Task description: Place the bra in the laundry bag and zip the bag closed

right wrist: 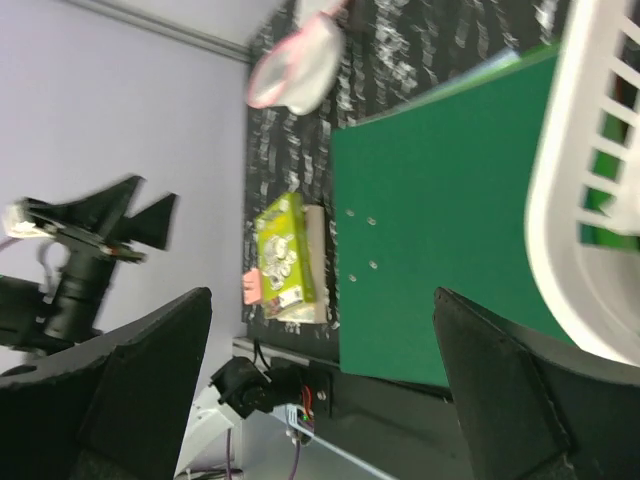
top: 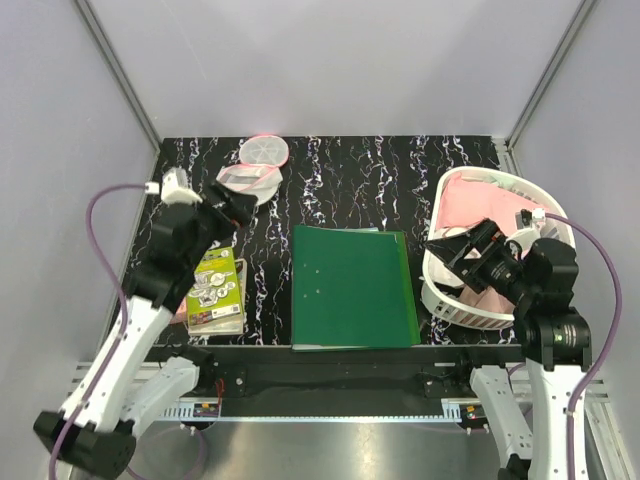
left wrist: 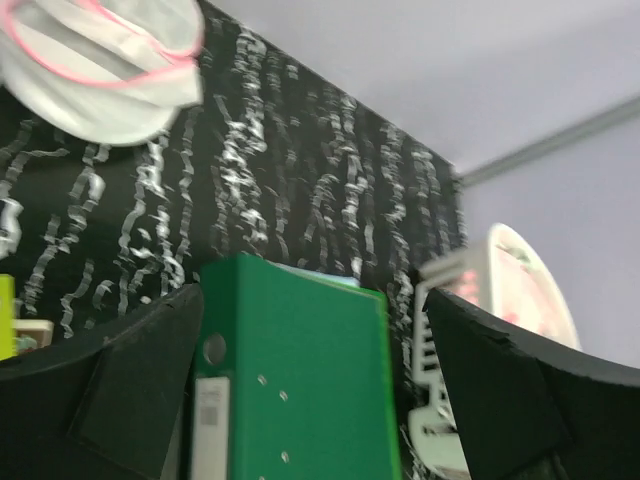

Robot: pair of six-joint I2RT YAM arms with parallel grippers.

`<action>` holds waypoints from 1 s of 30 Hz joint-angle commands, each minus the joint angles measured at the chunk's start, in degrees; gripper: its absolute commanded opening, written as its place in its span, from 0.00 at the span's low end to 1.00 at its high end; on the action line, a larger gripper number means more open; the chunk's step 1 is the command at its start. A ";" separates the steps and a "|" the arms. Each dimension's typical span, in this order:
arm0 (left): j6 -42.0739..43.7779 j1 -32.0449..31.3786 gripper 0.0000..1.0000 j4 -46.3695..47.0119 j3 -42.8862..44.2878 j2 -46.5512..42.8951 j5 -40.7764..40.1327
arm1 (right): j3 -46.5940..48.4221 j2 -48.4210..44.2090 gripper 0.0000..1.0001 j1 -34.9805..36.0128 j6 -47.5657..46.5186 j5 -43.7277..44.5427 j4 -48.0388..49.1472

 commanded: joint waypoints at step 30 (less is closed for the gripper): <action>9.03 18.40 0.23 -13.62 53.15 75.78 8.04 | 30.04 37.12 1.00 0.11 -28.34 2.13 -23.08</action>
